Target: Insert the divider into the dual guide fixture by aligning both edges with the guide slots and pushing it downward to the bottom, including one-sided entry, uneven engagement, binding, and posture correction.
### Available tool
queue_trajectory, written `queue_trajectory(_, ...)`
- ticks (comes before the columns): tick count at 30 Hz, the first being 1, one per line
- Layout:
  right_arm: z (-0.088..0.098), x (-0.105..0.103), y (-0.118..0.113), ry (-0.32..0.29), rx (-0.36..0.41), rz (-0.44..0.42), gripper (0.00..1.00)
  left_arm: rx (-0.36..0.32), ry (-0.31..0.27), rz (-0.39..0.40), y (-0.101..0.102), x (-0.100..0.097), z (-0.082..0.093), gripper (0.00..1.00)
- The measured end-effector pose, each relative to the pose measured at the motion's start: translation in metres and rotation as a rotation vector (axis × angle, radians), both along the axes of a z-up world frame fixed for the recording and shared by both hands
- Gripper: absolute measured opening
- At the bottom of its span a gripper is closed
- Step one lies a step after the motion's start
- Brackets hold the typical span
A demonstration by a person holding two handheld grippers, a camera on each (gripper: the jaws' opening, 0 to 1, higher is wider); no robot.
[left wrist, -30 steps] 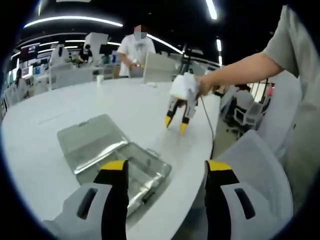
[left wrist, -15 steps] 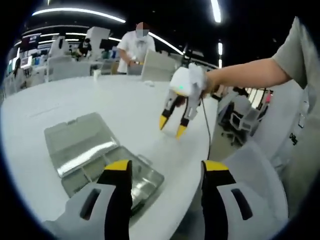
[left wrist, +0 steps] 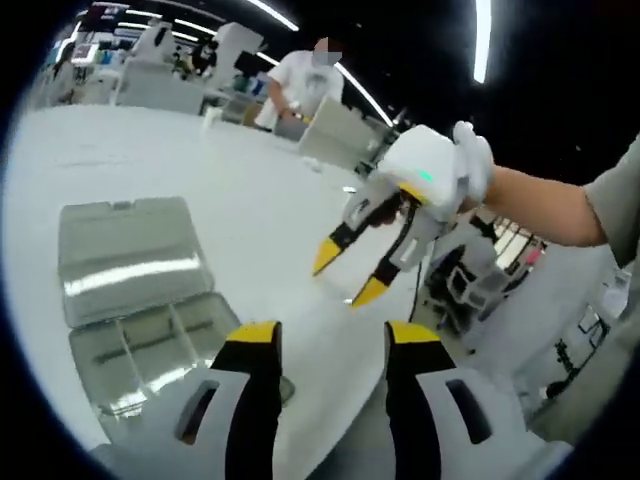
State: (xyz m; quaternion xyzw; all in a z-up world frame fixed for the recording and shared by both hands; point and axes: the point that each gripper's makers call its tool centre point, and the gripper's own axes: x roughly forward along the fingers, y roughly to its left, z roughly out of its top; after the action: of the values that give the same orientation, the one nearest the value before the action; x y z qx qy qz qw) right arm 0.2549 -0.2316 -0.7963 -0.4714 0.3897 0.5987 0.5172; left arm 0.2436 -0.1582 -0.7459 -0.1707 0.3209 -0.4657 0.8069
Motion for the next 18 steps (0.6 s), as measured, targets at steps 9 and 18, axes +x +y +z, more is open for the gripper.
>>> queue_trajectory(9,0.014,-0.007,0.019,-0.007,0.02,0.034,0.27,-0.066,0.133,0.06,-0.007,0.002,-0.005,0.27)
queue_trajectory(18,0.027,-0.015,0.037,-0.01,0.051,0.058,0.27,-0.103,0.23,0.087,-0.013,-0.003,-0.01,0.25)
